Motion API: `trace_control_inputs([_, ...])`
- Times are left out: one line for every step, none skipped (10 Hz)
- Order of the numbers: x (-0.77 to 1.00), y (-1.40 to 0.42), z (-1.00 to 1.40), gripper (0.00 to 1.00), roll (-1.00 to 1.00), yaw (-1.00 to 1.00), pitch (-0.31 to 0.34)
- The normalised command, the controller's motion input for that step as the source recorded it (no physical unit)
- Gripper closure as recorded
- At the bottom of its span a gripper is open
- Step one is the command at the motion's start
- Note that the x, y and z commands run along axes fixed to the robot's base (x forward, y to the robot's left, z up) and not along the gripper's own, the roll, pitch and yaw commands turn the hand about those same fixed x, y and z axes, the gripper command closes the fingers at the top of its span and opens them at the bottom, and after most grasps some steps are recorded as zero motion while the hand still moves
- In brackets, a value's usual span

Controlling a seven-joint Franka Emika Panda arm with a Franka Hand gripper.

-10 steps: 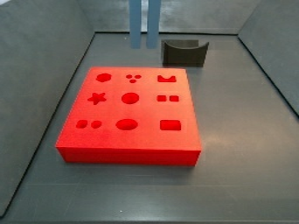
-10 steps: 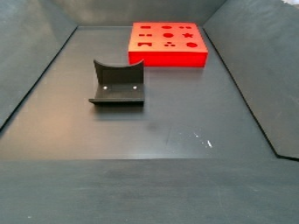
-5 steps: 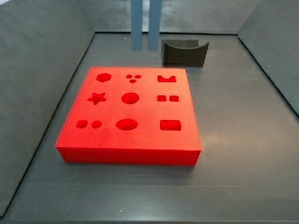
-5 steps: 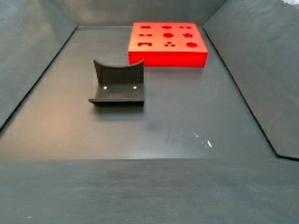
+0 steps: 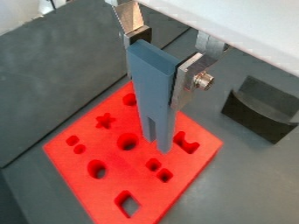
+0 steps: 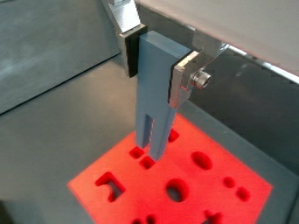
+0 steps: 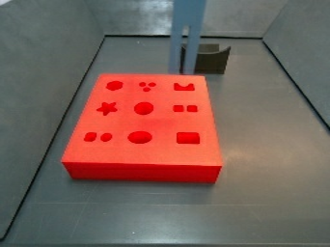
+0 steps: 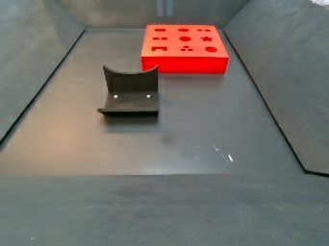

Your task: Insert the double-square object.

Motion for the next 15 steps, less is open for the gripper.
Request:
trace_control_inputs([0.35,0.22,-0.39,1.0,0.0,0.02,0.0])
trace_control_inputs([0.16,0.0,-0.14,1.0,-0.04,0.0,0.0])
trace_control_inputs([0.19,0.0,-0.32,1.0,-0.05,0.0,0.0])
trace_control_inputs([0.13,-0.03,-0.32,1.0,-0.02,0.0,-0.003])
trace_control_inputs([0.0,-0.16,-0.27,1.0,0.03,0.01,-0.047])
trace_control_inputs([0.0,-0.16,-0.23,1.0,0.09,0.03,-0.031])
trace_control_inputs([0.0,-0.13,-0.15,1.0,0.06,0.03,-0.016])
trace_control_inputs([0.0,-0.06,-0.11,1.0,0.02,0.02,-0.003])
trace_control_inputs([0.0,0.0,-0.15,1.0,0.01,0.0,-0.013])
trace_control_inputs([0.0,0.0,-0.23,1.0,0.02,0.0,-0.05])
trace_control_inputs([0.0,-0.01,-0.29,1.0,0.02,0.0,-0.056])
trace_control_inputs([0.0,-0.02,-0.29,1.0,0.02,0.0,-0.06])
trace_control_inputs([0.0,-0.04,-0.26,1.0,0.03,0.0,-0.053])
trace_control_inputs([0.0,-0.07,-0.24,1.0,0.05,0.0,-0.061])
trace_control_inputs([0.0,-0.09,-0.22,1.0,0.05,0.01,-0.064])
